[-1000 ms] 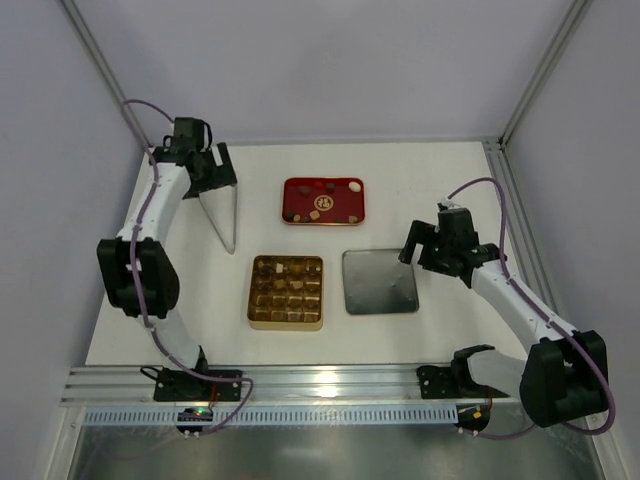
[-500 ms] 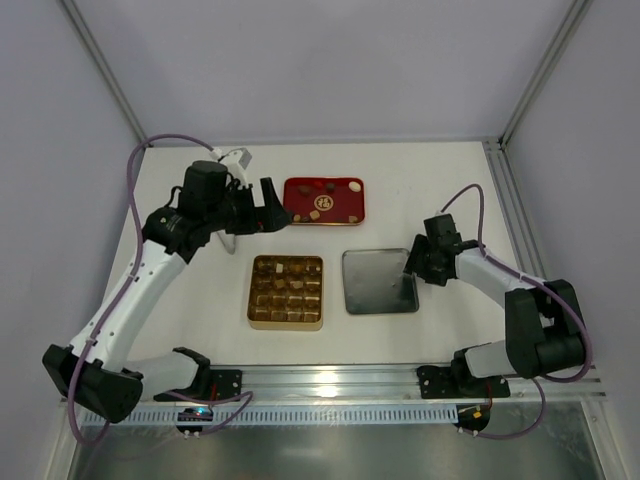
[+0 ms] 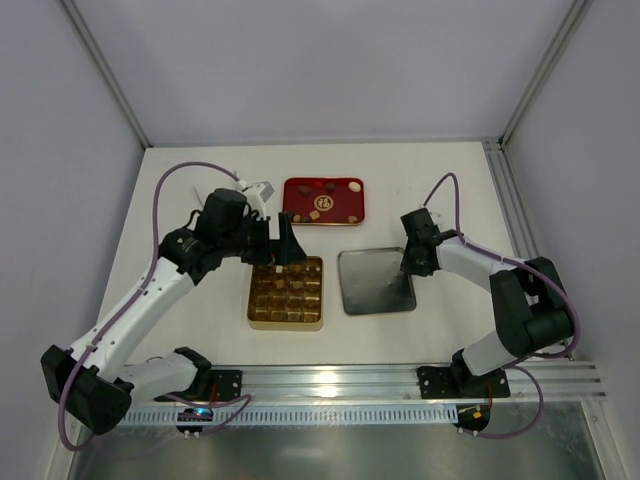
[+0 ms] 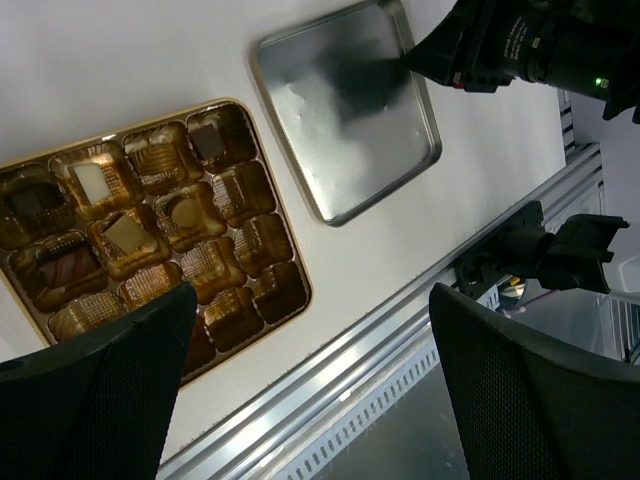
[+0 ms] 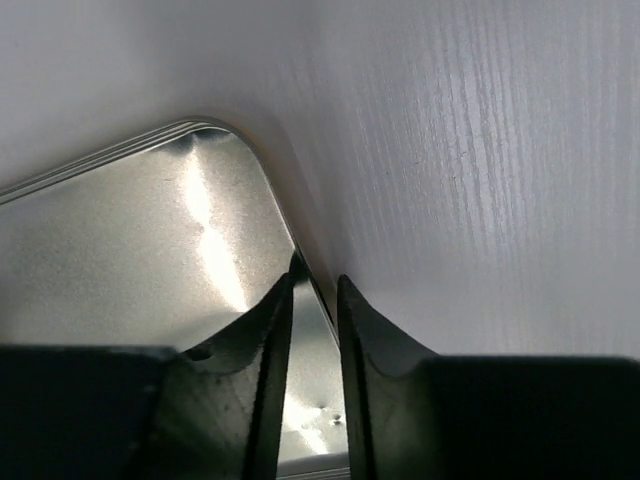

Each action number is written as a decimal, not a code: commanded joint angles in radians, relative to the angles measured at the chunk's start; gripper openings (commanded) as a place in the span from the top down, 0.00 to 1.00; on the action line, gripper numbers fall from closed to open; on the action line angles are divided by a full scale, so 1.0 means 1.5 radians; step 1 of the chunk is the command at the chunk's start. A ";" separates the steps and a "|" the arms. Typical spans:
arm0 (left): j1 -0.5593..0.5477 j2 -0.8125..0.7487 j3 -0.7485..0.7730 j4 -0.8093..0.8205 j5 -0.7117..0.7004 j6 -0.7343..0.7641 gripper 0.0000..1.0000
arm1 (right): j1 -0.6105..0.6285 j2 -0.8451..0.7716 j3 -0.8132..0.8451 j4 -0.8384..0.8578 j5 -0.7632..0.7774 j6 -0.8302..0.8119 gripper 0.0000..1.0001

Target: Pack the chocolate

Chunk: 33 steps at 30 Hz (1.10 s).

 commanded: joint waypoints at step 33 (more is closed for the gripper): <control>-0.078 0.367 0.124 0.228 0.066 -0.063 0.10 | -0.085 -0.200 0.074 -0.193 -0.096 -0.096 0.96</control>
